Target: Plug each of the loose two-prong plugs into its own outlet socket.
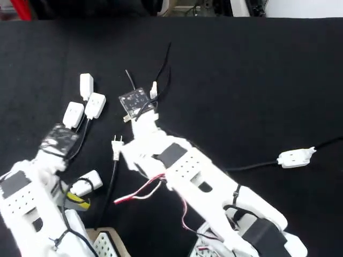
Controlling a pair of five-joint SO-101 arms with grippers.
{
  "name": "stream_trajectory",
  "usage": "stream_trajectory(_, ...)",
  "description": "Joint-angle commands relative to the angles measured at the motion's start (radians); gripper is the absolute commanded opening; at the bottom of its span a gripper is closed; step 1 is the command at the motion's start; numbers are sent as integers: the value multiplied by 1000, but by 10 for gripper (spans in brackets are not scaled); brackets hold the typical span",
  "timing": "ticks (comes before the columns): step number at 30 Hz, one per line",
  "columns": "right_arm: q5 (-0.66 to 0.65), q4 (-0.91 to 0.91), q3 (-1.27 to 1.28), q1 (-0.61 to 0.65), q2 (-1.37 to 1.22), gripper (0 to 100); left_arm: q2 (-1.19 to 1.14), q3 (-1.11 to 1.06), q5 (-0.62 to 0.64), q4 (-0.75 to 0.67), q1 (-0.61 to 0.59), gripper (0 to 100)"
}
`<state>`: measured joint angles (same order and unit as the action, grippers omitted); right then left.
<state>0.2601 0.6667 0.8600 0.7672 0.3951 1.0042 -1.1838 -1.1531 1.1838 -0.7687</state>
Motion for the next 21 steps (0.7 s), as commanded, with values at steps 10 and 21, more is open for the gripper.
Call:
stream_trajectory(10,206,175,-501,60,-553,153,11,-10,14,12,-151,583)
stream_trajectory(21,236,316,-766,138,-819,152,11,-44,11,-3,-154,583)
